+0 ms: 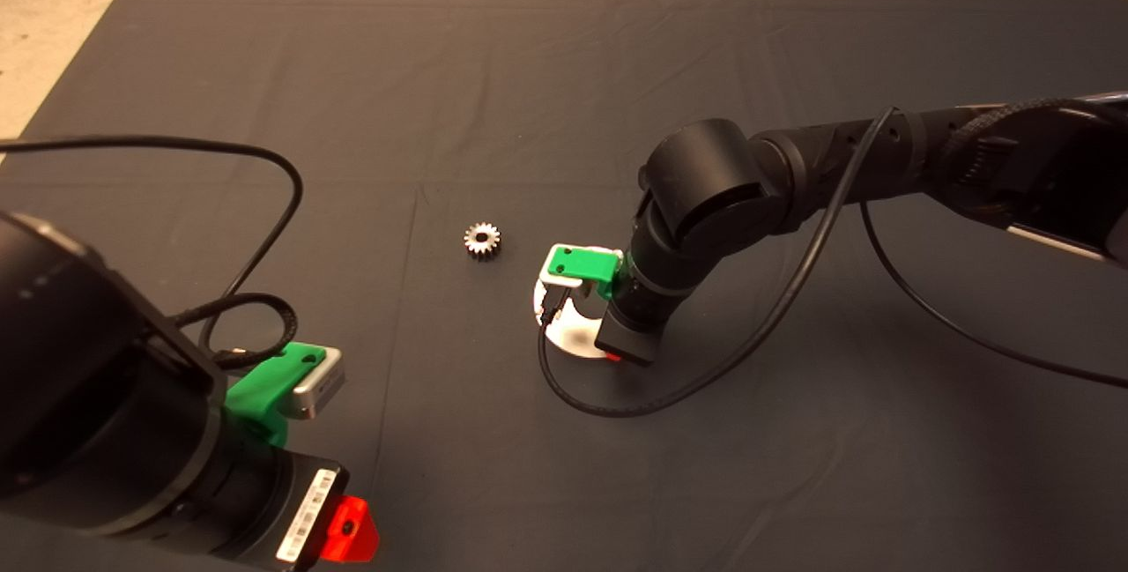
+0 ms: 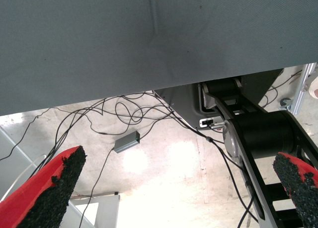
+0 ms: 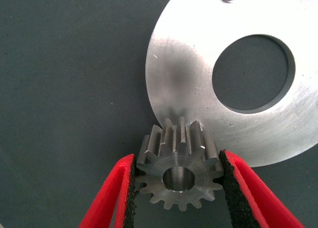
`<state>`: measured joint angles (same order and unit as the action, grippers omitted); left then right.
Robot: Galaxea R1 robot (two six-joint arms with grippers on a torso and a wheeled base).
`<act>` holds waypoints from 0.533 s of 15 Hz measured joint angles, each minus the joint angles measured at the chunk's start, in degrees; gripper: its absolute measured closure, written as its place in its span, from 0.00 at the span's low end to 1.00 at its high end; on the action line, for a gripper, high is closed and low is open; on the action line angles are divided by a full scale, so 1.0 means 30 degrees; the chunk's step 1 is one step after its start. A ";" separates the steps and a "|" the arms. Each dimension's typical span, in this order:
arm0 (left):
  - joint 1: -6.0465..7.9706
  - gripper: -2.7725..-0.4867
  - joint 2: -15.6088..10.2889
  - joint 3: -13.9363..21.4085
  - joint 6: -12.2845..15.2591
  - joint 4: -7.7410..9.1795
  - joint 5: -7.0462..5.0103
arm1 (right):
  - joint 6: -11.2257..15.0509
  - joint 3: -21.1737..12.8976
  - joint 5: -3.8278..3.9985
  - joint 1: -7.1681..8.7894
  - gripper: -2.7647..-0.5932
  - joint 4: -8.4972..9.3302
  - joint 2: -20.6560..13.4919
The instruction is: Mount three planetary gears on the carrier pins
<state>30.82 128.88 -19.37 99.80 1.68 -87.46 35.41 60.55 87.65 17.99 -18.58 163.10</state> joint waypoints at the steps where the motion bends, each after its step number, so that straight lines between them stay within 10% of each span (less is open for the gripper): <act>1: 0.0000 0.01 0.0003 0.0000 0.0000 0.0008 0.0008 | 0.0000 0.0000 0.0016 -0.0008 0.79 -0.0065 0.0028; 8: 0.0000 0.01 0.0003 0.0000 0.0000 0.0008 0.0008 | 0.0000 0.0249 0.0020 0.0379 0.79 -0.0456 0.0036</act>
<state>30.82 128.89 -19.37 99.80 1.71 -87.43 35.41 61.30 87.71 19.13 -19.95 163.21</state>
